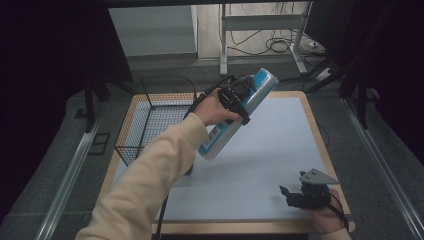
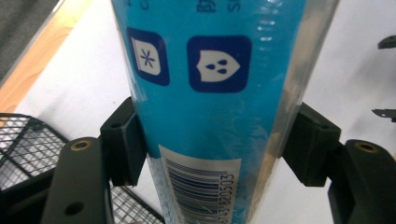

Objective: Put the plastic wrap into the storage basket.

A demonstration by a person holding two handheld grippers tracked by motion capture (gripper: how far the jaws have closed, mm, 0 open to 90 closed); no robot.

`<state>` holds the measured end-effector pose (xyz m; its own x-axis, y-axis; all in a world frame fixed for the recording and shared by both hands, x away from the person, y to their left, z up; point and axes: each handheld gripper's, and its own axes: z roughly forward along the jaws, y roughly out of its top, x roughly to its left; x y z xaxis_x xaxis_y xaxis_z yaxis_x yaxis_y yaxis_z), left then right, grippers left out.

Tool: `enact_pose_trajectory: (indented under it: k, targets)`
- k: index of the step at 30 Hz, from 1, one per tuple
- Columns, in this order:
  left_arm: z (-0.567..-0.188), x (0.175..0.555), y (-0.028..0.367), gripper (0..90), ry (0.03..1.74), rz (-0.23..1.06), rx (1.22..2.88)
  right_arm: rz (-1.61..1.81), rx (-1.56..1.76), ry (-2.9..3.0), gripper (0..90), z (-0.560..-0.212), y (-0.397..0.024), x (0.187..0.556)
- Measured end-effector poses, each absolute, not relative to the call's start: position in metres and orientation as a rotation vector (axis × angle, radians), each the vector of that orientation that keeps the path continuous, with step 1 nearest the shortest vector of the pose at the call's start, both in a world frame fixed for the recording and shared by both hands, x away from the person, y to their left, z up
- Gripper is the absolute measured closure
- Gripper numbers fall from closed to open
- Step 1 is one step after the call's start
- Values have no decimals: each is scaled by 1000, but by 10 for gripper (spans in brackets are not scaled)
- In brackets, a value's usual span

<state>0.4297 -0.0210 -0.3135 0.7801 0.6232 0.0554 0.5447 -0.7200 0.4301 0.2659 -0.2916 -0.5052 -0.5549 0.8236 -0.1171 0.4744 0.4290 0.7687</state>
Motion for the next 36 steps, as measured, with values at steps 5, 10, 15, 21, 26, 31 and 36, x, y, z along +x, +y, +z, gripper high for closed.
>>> enact_pose_trajectory:
  k: [5,10,15,21,26,31,36]
  targets:
    - [-310,435,-17,318,900,288,2571,960,1095,2204,133,-506,-293,267]
    - [-308,440,-11,318,925,295,2565,959,1097,2205,133,-506,-293,267]
    - [-306,442,-5,318,934,295,2562,960,1101,2203,133,-506,-293,267]
    - [-303,443,1,318,945,308,2560,960,1100,2203,133,-506,-293,267]
    - [-294,443,7,318,957,322,2545,961,1103,2200,133,-506,-293,267]
    - [-281,443,14,318,971,345,2532,959,1101,2200,133,-506,-293,267]
    - [-271,442,23,318,980,369,2533,960,1103,2199,133,-505,-293,267]
